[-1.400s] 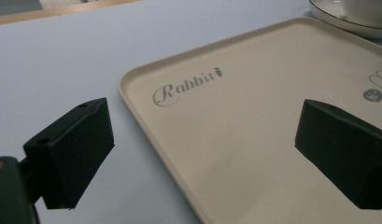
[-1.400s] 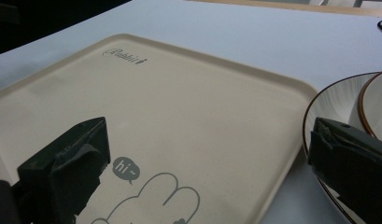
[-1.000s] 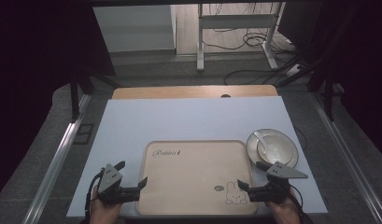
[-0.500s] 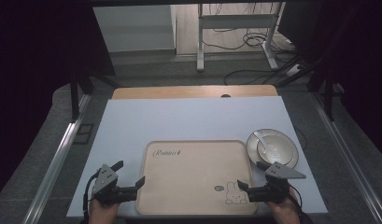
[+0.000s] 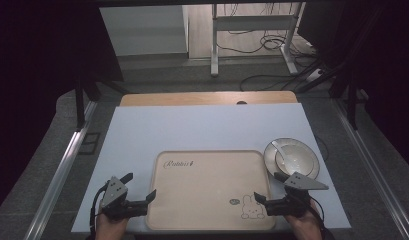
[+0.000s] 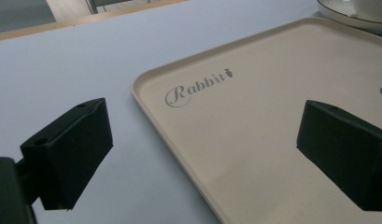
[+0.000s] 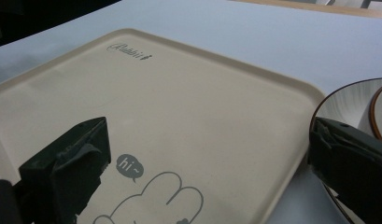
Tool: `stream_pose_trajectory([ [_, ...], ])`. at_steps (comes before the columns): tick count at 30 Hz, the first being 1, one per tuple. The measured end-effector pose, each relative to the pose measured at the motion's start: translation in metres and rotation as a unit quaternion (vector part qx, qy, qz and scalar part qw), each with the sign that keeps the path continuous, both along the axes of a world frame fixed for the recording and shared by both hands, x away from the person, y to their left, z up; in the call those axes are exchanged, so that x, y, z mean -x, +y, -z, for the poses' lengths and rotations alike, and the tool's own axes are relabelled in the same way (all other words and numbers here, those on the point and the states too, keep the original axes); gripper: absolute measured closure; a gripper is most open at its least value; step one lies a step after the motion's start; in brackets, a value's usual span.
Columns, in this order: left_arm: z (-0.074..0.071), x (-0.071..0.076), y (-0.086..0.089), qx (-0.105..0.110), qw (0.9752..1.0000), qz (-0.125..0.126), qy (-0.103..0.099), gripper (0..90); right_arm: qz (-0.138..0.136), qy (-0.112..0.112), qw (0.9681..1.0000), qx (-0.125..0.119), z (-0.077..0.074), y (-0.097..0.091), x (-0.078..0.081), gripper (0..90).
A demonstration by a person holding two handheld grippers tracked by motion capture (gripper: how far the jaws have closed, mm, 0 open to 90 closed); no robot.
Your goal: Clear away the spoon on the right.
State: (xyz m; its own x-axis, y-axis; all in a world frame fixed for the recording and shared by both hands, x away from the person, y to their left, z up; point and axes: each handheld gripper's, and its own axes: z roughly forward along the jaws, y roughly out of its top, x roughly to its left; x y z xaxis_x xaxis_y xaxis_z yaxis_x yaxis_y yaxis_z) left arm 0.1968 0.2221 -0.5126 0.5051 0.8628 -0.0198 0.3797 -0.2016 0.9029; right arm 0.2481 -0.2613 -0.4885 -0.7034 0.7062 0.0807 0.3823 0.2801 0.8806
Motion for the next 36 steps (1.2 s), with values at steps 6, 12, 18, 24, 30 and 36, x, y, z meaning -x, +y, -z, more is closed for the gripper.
stream_pose_trajectory([
  [6,0.001,0.000,0.001,0.003,1.0000,-0.002,0.002,3.5,0.001,0.000,1.0000,0.010,-0.004,-0.001,-0.001,0.2],
  [12,0.001,0.000,0.001,0.006,1.0000,-0.002,0.001,3.5,0.004,0.010,0.9999,0.012,-0.005,0.000,-0.003,0.2],
  [18,0.002,-0.001,-0.003,-0.001,0.9999,0.007,0.008,3.7,0.019,0.018,0.9996,0.011,-0.007,-0.002,-0.005,0.3],
  [24,0.003,-0.001,-0.004,-0.004,0.9999,0.008,0.008,3.8,0.021,0.036,0.9991,0.002,-0.013,-0.006,-0.009,0.3],
  [30,0.004,-0.002,-0.002,0.001,0.9999,0.002,0.011,3.8,0.029,0.037,0.9988,0.011,-0.016,-0.009,-0.012,0.0],
  [36,0.004,-0.003,0.000,0.003,0.9999,-0.004,0.010,3.9,0.031,0.042,0.9984,0.021,-0.020,-0.012,-0.016,0.0],
])
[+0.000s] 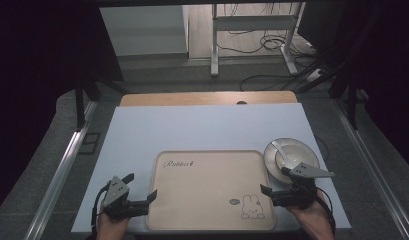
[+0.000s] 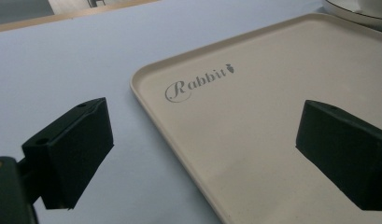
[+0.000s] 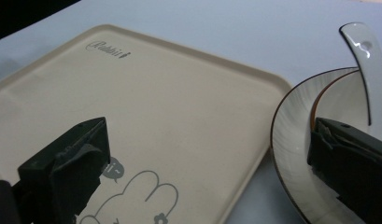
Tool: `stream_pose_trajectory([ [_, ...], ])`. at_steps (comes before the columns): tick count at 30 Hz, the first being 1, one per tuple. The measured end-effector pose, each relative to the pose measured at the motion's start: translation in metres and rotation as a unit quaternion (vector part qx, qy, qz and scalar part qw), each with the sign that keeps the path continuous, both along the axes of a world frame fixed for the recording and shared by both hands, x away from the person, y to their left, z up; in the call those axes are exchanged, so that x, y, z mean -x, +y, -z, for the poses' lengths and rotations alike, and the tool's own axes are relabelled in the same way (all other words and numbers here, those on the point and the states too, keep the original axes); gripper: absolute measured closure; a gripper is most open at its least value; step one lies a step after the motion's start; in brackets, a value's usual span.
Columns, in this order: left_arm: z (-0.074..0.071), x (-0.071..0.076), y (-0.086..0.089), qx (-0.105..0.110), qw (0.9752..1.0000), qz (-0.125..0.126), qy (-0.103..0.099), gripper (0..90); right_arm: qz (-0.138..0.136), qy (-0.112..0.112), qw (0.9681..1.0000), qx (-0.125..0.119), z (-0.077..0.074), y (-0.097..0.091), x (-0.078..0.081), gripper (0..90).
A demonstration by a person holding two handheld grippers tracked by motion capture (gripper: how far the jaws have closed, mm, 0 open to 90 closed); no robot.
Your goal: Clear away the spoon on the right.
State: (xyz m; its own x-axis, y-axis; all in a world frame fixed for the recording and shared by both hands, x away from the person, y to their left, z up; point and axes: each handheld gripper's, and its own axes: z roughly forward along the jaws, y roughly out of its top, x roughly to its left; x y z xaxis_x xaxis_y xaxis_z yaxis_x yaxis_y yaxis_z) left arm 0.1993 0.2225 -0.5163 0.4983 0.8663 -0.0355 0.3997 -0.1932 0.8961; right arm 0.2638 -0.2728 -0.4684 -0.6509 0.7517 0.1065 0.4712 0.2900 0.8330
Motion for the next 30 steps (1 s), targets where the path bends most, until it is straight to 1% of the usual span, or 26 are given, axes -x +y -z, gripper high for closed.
stream_pose_trajectory([
  [2,0.000,0.000,0.000,0.000,1.0000,-0.001,0.000,4.0,-0.001,0.001,1.0000,0.010,-0.002,-0.001,-0.002,0.0],
  [8,0.000,0.000,0.000,-0.003,1.0000,-0.002,0.001,4.0,-0.006,0.016,0.9997,0.016,-0.004,-0.004,-0.006,0.6],
  [10,0.000,0.000,0.000,-0.004,1.0000,-0.002,0.001,4.0,-0.006,0.015,0.9997,0.017,-0.005,-0.005,-0.006,1.8],
  [11,0.000,0.000,0.000,-0.004,1.0000,-0.003,0.000,4.0,-0.006,0.012,0.9997,0.018,-0.007,-0.006,-0.007,4.3],
  [13,0.000,0.000,0.000,-0.004,1.0000,-0.003,0.000,4.0,-0.007,0.011,0.9997,0.019,-0.008,-0.007,-0.007,5.2],
  [14,0.000,0.000,0.000,-0.003,1.0000,-0.004,0.000,4.0,-0.009,0.007,0.9997,0.021,-0.010,-0.008,-0.008,7.5],
  [16,0.000,0.000,0.000,-0.003,1.0000,-0.004,0.000,4.1,-0.010,0.007,0.9996,0.026,-0.012,-0.010,-0.009,8.9],
  [21,0.000,0.000,0.000,-0.006,1.0000,-0.004,0.000,4.1,-0.011,0.009,0.9993,0.035,-0.016,-0.014,-0.013,10.9],
  [25,0.001,0.000,0.000,-0.007,1.0000,-0.004,0.000,4.1,-0.012,0.006,0.9993,0.036,-0.019,-0.017,-0.016,11.2],
  [28,0.001,0.000,0.000,-0.007,1.0000,-0.005,0.000,4.1,-0.012,0.004,0.9993,0.036,-0.022,-0.020,-0.019,12.9],
  [30,0.001,0.000,0.000,-0.007,1.0000,-0.004,0.001,4.1,-0.012,0.000,0.9991,0.041,-0.025,-0.023,-0.022,15.7],
])
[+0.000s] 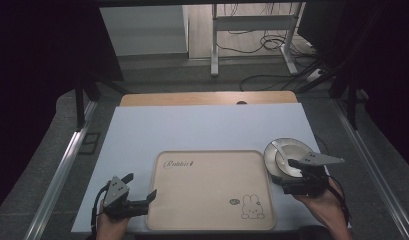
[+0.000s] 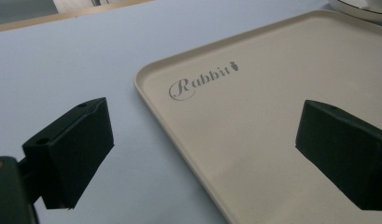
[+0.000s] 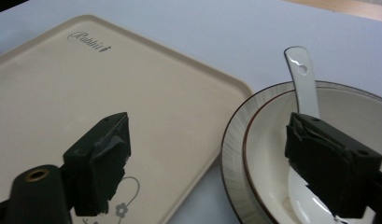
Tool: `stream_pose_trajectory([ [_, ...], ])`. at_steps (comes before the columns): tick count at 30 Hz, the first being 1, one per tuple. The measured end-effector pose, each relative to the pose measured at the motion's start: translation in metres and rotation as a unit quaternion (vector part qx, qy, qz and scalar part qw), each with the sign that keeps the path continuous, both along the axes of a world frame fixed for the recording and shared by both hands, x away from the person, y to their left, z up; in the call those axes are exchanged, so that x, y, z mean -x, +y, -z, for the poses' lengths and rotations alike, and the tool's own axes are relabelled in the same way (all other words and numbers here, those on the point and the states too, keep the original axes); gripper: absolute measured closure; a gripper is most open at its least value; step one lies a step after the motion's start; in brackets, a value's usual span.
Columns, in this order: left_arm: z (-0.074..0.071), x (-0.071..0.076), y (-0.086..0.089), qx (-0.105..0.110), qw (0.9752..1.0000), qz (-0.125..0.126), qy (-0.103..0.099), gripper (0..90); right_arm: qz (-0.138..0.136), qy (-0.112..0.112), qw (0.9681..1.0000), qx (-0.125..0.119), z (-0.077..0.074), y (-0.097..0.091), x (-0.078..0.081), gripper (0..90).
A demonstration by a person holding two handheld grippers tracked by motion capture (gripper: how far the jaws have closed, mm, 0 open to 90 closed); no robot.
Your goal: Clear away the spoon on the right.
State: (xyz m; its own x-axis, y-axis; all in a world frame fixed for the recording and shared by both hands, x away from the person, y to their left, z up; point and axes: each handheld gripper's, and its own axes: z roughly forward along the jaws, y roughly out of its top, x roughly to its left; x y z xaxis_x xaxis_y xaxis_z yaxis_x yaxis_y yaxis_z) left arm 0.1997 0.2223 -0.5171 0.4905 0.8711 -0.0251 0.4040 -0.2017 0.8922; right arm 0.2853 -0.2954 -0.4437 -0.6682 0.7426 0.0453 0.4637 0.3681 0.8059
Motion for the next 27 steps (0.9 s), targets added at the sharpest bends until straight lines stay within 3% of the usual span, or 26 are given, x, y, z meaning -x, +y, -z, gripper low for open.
stream_pose_trajectory([
  [16,0.001,-0.001,0.001,0.000,1.0000,-0.001,0.002,4.2,0.016,-0.009,0.9995,0.027,-0.011,-0.014,-0.019,24.7],
  [27,0.001,-0.001,0.001,-0.002,1.0000,-0.006,0.005,4.0,0.021,0.009,0.9979,0.061,-0.005,-0.024,-0.042,45.7],
])
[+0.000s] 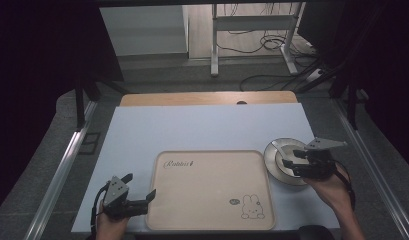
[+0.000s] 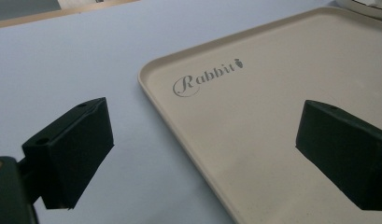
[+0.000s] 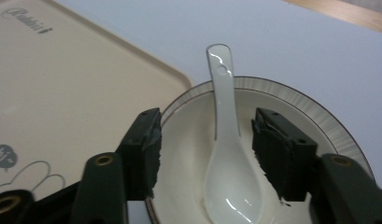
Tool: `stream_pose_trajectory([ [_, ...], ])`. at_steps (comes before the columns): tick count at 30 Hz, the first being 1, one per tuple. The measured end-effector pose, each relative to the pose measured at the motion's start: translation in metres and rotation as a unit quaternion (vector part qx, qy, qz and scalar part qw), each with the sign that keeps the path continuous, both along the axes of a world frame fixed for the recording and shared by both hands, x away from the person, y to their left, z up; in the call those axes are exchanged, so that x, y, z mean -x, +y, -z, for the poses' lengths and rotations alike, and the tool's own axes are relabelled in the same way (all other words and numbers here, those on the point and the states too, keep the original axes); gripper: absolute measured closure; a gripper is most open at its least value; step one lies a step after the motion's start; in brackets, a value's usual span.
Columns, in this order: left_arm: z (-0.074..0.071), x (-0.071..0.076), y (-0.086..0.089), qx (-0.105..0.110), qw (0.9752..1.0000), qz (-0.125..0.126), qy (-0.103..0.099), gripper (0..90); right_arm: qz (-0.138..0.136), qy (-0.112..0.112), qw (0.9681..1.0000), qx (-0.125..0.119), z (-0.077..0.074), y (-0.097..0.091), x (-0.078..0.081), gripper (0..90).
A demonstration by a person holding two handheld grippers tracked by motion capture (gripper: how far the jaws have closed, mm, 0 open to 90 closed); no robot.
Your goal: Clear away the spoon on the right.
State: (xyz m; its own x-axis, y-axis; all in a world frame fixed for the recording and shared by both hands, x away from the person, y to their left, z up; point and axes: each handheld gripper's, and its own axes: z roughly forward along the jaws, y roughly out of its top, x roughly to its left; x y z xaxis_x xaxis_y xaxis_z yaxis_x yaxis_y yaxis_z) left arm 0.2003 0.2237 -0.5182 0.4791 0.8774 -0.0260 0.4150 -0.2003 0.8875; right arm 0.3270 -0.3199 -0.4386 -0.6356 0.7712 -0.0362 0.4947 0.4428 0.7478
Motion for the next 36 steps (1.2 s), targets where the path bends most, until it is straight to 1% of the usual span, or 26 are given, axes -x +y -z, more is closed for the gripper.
stream_pose_trajectory([
  [4,0.000,0.000,0.000,-0.001,1.0000,0.000,0.001,4.0,0.003,0.012,0.9999,0.005,0.004,-0.002,-0.008,51.2],
  [8,0.000,0.000,0.000,-0.001,1.0000,0.000,0.001,4.0,0.003,0.016,0.9999,0.004,0.006,-0.002,-0.013,52.6],
  [11,0.000,0.000,0.001,-0.001,1.0000,0.000,0.002,4.0,0.000,0.017,0.9998,0.003,0.008,0.001,-0.016,52.5],
  [13,0.000,0.000,0.001,-0.001,1.0000,0.000,0.002,4.0,-0.001,0.016,0.9999,0.006,0.008,0.002,-0.017,52.5],
  [14,0.000,0.000,0.001,-0.002,1.0000,0.000,0.002,4.0,-0.002,0.014,0.9998,0.013,0.009,0.004,-0.019,52.8],
  [16,0.000,0.000,0.001,-0.002,1.0000,0.000,0.002,4.0,-0.002,0.015,0.9998,0.013,0.009,0.004,-0.019,53.5],
  [18,0.001,0.000,0.000,-0.003,1.0000,0.001,0.003,4.0,-0.005,0.017,0.9996,0.020,0.010,0.005,-0.023,56.0],
  [21,0.001,0.000,0.000,-0.003,1.0000,0.001,0.003,4.0,-0.007,0.021,0.9995,0.023,0.011,0.006,-0.026,58.8],
  [26,0.001,0.000,0.000,-0.004,1.0000,0.001,0.004,4.0,-0.011,0.023,0.9992,0.032,0.014,0.008,-0.029,61.4],
  [32,0.001,0.000,0.000,-0.004,1.0000,0.001,0.004,4.0,-0.014,0.023,0.9991,0.034,0.016,0.009,-0.033,63.6],
  [36,0.001,0.000,0.000,-0.005,1.0000,0.001,0.005,4.0,-0.018,0.027,0.9989,0.035,0.018,0.010,-0.036,66.7],
])
